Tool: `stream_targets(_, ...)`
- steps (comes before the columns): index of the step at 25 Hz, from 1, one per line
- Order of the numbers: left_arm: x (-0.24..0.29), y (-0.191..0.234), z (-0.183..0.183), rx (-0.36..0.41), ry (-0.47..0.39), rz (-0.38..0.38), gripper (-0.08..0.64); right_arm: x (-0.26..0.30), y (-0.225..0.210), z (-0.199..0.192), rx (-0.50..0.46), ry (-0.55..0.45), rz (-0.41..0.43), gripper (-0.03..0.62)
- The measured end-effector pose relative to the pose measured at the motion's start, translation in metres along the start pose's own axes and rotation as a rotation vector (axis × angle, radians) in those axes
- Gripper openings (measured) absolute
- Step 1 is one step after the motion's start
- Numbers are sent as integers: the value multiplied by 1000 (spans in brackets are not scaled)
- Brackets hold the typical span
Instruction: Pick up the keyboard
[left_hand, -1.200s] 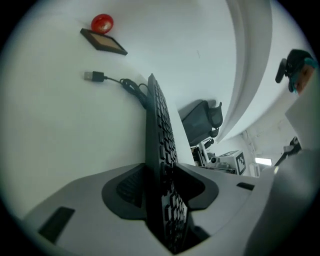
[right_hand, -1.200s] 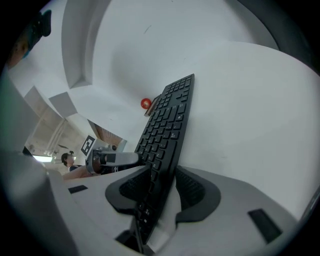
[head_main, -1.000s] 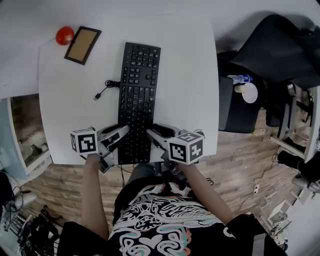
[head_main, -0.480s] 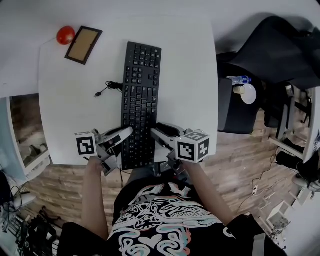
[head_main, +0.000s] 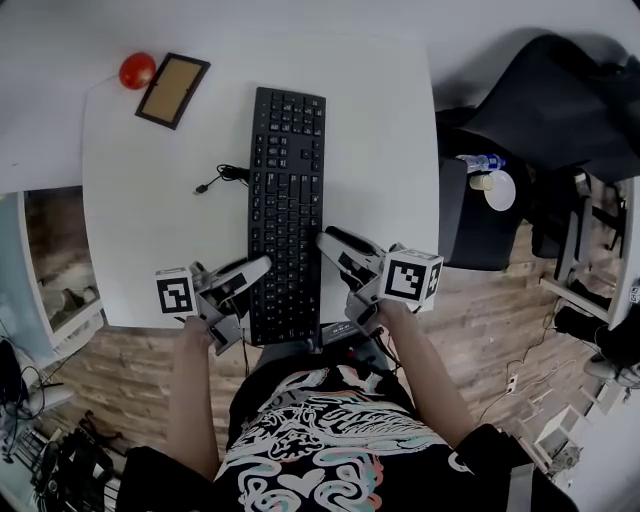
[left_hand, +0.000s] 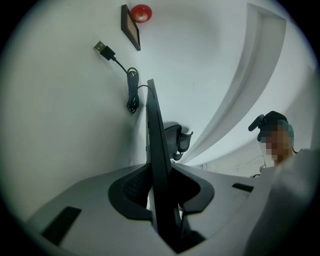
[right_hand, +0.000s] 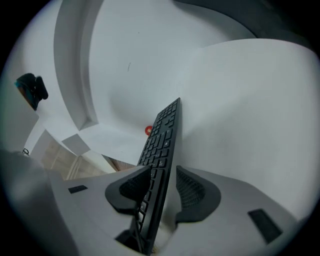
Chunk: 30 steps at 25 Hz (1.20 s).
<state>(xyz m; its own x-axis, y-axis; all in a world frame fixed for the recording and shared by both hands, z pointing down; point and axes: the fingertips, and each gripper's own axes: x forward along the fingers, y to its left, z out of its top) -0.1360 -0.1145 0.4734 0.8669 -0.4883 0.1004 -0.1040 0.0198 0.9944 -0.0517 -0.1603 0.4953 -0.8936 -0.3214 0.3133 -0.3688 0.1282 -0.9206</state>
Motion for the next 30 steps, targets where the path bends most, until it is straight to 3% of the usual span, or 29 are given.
stream_targets(9, -3, -2, 1, 18, -7, -117, 100, 17, 2, 3, 135, -35, 140, 179)
stream_targets(13, -3, -12, 2, 19, -18, -163, 100, 15, 16, 10, 131, -54, 217, 198)
stream_targets(16, -2, -16, 3, 26, -16, -177, 100, 18, 28, 14, 130, -49, 273, 227)
stream_targets(22, -3, -4, 0, 28, 6, -182, 100, 42, 27, 6, 173, -25, 306, 229)
stream_targets(26, -2, -3, -2, 18, 22, -180, 100, 46, 40, 4, 178, -10, 355, 221)
stream_targets(30, -2, -4, 0, 1, 11, -215, 103, 47, 38, 5, 146, -27, 321, 132)
